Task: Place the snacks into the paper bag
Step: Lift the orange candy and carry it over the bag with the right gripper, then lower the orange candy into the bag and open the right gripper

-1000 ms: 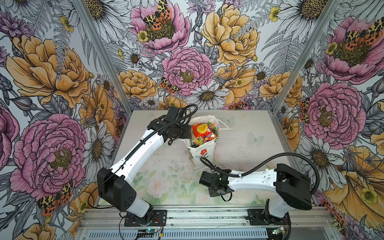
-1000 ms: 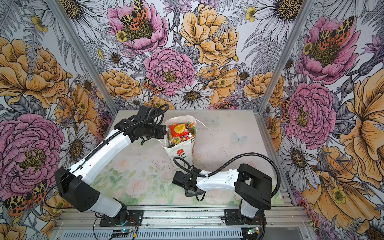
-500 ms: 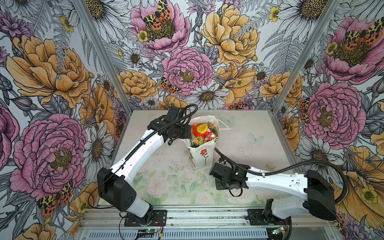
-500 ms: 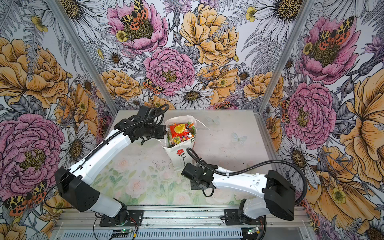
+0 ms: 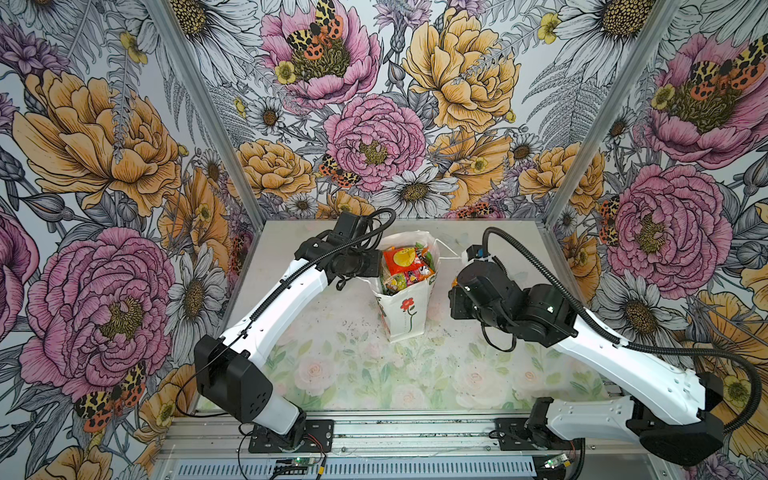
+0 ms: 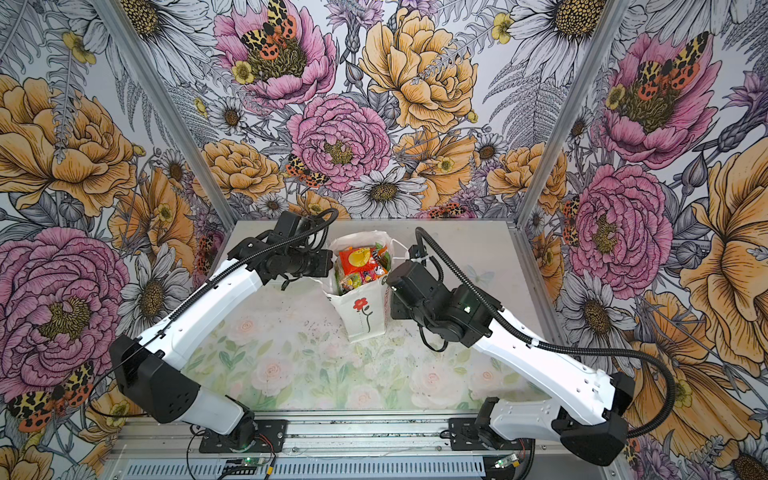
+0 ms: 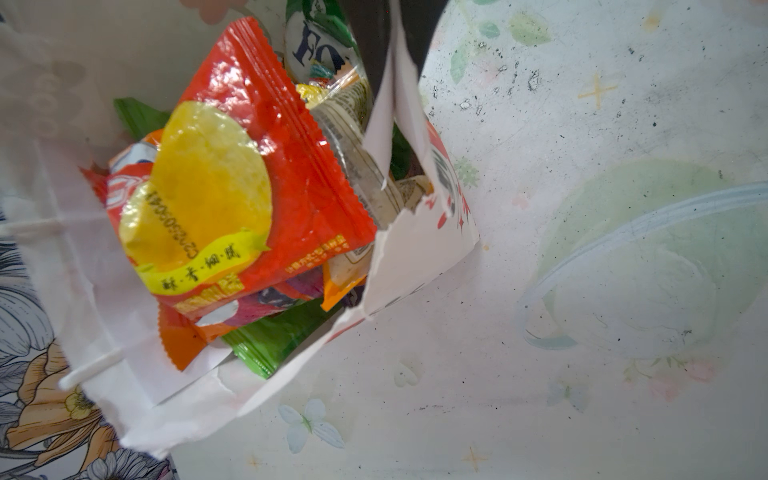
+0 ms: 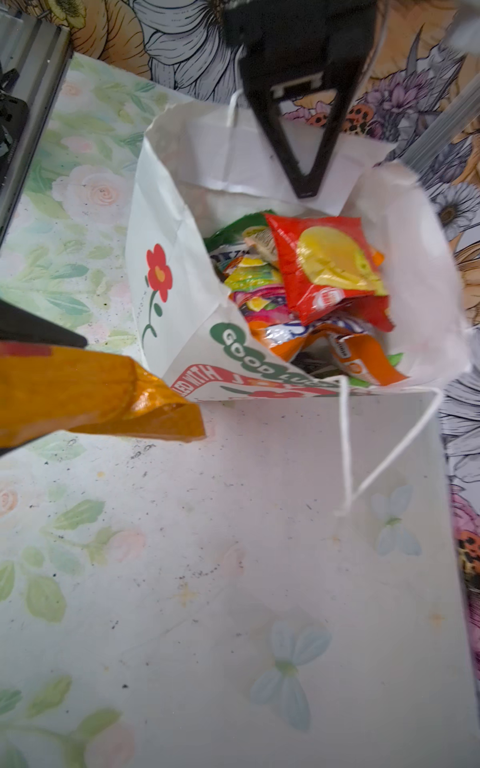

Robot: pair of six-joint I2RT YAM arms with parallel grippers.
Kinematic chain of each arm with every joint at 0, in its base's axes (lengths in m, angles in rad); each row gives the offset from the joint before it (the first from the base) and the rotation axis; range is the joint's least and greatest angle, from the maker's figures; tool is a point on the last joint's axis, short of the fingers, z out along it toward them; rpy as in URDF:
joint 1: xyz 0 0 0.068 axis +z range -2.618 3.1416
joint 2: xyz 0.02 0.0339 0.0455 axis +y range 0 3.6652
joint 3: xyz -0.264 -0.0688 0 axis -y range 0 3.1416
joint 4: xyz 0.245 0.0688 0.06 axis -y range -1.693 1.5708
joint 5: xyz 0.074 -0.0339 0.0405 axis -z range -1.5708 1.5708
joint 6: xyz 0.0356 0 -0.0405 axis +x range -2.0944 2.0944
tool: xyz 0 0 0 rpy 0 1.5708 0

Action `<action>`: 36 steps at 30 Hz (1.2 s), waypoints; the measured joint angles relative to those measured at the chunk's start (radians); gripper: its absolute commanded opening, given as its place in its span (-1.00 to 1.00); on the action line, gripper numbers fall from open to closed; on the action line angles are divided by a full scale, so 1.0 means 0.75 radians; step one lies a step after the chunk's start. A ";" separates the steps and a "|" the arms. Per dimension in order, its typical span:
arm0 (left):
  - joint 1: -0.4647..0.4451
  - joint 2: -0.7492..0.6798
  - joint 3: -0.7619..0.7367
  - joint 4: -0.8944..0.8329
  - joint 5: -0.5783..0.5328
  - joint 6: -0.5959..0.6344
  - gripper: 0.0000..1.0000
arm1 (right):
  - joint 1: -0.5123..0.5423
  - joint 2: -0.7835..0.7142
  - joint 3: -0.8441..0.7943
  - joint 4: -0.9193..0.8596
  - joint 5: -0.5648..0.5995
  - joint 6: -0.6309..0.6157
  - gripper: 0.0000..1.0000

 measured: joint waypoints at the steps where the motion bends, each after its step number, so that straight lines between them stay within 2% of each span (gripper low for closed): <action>1: 0.000 0.000 0.000 0.000 0.000 0.001 -1.00 | 0.000 0.013 0.039 0.001 0.013 -0.017 -0.71; 6: 0.000 0.000 0.000 0.000 0.000 0.001 -1.00 | -0.028 0.161 0.264 0.015 0.030 -0.112 -0.71; 11: 0.000 -0.002 0.000 0.000 0.000 0.000 -1.00 | -0.059 0.353 0.431 0.064 -0.089 -0.185 -0.71; 16: 0.000 -0.003 0.000 -0.001 0.000 0.000 -1.00 | -0.080 0.482 0.510 0.085 -0.191 -0.210 -0.72; 23: 0.000 -0.003 0.000 -0.001 0.000 0.001 -1.00 | -0.110 0.536 0.514 0.085 -0.274 -0.210 -0.69; 31: 0.000 -0.004 0.000 -0.001 0.000 0.001 -1.00 | -0.132 0.586 0.514 0.085 -0.329 -0.211 -0.31; 34: 0.000 -0.004 -0.001 -0.001 0.000 0.001 -1.00 | -0.139 0.590 0.514 0.085 -0.344 -0.213 -0.05; 36: 0.000 -0.004 -0.001 -0.003 0.000 0.000 -1.00 | -0.143 0.590 0.514 0.085 -0.351 -0.211 0.02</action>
